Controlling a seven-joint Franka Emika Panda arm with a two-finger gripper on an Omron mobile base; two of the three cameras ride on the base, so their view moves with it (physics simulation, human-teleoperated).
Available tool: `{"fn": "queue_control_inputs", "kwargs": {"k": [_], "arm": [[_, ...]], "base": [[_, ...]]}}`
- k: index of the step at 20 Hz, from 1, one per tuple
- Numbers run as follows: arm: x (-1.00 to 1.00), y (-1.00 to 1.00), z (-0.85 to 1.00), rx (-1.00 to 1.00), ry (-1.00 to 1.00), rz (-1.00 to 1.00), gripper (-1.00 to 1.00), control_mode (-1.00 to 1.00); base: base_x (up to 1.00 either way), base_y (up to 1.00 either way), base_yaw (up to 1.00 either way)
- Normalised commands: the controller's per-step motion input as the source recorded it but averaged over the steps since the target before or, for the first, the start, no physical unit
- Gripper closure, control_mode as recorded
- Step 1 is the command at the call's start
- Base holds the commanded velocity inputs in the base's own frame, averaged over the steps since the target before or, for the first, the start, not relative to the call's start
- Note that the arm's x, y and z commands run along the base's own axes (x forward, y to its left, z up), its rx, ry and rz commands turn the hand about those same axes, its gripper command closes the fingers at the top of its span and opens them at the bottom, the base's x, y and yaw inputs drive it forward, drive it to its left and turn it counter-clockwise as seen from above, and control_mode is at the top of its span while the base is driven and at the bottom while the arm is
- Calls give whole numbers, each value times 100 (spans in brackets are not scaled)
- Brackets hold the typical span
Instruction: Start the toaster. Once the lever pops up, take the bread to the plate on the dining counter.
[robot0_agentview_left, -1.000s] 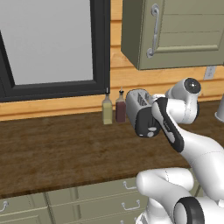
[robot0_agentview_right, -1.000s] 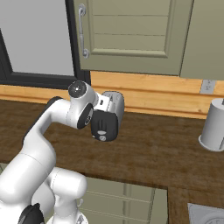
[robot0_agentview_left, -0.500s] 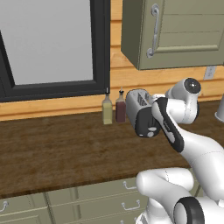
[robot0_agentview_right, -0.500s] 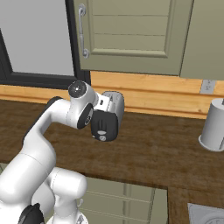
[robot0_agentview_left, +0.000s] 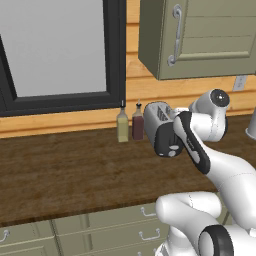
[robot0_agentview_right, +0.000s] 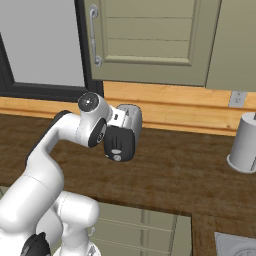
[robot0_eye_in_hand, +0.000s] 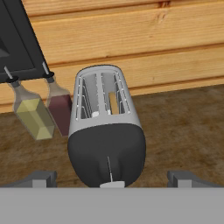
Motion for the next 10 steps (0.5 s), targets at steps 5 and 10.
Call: {"fn": "queue_control_inputs", "kwargs": {"k": [5, 10], "arm": [[0, 0, 0, 0, 0, 0, -100, -100], [0, 0, 0, 0, 0, 0, -100, -100]], "base": [[0, 0, 0], [0, 0, 0]]}}
